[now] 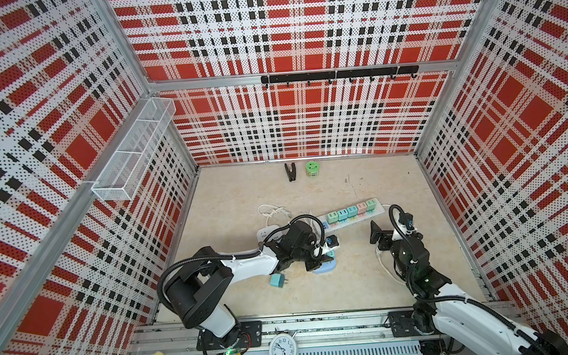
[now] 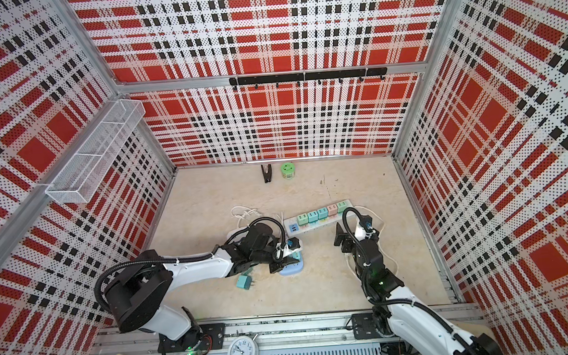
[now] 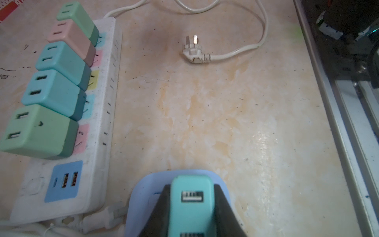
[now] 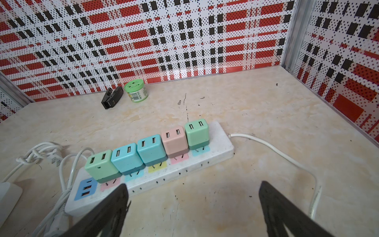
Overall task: Insert the plug
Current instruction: 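Move the teal adapter over the round light-blue power strip with the left gripper, then lower the teal adapter into a socket of the blue strip with the left gripper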
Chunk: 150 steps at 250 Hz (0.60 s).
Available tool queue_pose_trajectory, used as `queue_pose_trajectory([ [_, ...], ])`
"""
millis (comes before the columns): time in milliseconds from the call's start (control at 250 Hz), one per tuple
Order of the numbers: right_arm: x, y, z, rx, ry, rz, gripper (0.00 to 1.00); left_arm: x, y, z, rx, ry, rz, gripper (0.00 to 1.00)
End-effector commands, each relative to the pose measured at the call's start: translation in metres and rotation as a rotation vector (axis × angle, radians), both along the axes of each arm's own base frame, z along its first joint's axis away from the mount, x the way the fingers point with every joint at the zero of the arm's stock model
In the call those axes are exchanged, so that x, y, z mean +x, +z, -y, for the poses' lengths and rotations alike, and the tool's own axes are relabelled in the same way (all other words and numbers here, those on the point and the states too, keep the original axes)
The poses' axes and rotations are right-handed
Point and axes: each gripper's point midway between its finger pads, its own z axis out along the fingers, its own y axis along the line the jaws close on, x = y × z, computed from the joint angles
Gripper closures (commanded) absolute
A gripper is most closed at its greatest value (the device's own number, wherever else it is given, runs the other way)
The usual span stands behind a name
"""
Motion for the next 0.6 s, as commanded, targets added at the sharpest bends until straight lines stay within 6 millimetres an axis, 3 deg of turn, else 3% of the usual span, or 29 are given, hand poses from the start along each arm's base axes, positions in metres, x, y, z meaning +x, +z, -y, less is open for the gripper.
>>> queue_pose_trajectory([
  [0,0.0,0.006,-0.001,0.022,0.005,0.029,0.0,0.0,0.002,0.007,-0.012,-0.014,0.0,1.0],
  [200,0.0,0.007,0.0,0.025,0.004,0.034,0.0,0.002,-0.009,0.01,-0.013,0.056,-0.063,1.0],
  [404,0.0,0.006,-0.001,0.025,0.005,0.03,0.0,-0.014,-0.03,0.027,-0.02,0.073,-0.081,1.0],
  [596,0.0,0.006,0.0,0.024,0.004,0.03,0.0,-0.016,-0.045,0.022,0.005,0.108,-0.096,1.0],
])
